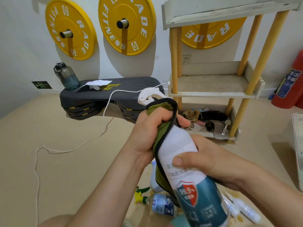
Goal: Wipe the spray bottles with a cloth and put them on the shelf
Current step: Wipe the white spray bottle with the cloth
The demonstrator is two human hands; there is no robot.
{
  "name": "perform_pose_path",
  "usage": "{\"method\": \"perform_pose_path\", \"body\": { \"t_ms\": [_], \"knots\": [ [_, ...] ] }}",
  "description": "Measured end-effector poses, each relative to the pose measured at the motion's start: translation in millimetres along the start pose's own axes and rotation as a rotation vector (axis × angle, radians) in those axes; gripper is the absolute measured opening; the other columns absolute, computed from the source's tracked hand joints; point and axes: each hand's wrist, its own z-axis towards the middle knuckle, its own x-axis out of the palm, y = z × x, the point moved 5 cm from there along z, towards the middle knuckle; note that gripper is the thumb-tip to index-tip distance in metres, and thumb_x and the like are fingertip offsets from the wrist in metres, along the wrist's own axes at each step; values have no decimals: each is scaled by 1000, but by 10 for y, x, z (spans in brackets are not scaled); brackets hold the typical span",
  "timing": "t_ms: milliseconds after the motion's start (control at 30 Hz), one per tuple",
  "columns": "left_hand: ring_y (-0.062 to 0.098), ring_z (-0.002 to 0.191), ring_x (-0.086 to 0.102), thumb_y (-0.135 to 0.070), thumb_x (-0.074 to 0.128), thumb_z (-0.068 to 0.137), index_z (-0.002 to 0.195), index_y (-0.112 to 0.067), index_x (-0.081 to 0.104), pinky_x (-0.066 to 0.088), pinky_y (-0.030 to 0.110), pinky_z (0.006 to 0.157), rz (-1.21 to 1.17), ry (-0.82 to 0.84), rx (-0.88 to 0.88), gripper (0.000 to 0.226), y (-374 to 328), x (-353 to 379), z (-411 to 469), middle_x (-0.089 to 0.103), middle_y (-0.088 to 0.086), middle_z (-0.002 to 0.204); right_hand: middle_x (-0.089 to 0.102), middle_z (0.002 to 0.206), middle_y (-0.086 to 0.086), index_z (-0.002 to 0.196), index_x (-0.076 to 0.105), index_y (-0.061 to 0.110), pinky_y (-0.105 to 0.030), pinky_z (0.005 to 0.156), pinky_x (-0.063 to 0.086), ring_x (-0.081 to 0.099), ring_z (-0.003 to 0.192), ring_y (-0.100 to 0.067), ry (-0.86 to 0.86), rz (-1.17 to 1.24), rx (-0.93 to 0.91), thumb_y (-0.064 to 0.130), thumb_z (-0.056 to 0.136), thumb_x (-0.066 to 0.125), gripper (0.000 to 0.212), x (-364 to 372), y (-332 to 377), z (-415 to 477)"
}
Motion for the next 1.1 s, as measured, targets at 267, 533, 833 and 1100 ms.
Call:
{"method": "perform_pose_path", "body": {
  "t_ms": [267, 533, 833, 1100],
  "knots": [
    [20, 54, 60, -9, 58, 86, 83, 2, 70, 51, 24, 51, -160, -478, -154, 17, 135, -27, -97, 71, 16, 72, 69, 87, 4, 91, 61, 28, -33, 67, 56, 65, 75, -13, -382, -726, 51, 41, 66, 77, 32, -84, 31, 3],
    [35, 92, 73, -34, 51, 98, 85, -4, 69, 57, 49, 88, -43, -405, -217, 38, 211, -135, 49, 76, 16, 86, 45, 102, 11, 109, 43, 32, -31, 65, 44, 52, 89, -15, -551, -1174, -22, 56, 70, 67, 52, -161, 41, 30],
    [35, 110, 67, -45, 44, 89, 106, -2, 69, 54, 43, 97, -161, 9, -54, 53, 123, -92, 23, 70, 25, 112, 75, 88, 9, 99, 70, 27, -19, 62, 54, 71, 77, -5, -191, -413, -21, 31, 62, 90, 43, -362, 42, -33],
    [30, 98, 71, -48, 42, 89, 93, -6, 75, 58, 44, 89, 99, 81, 22, 53, -1, -198, -51, 75, 16, 102, 73, 95, -21, 108, 67, 7, -32, 63, 58, 71, 78, -31, 22, -25, 101, 31, 53, 80, 61, -292, -74, -61]
  ]
}}
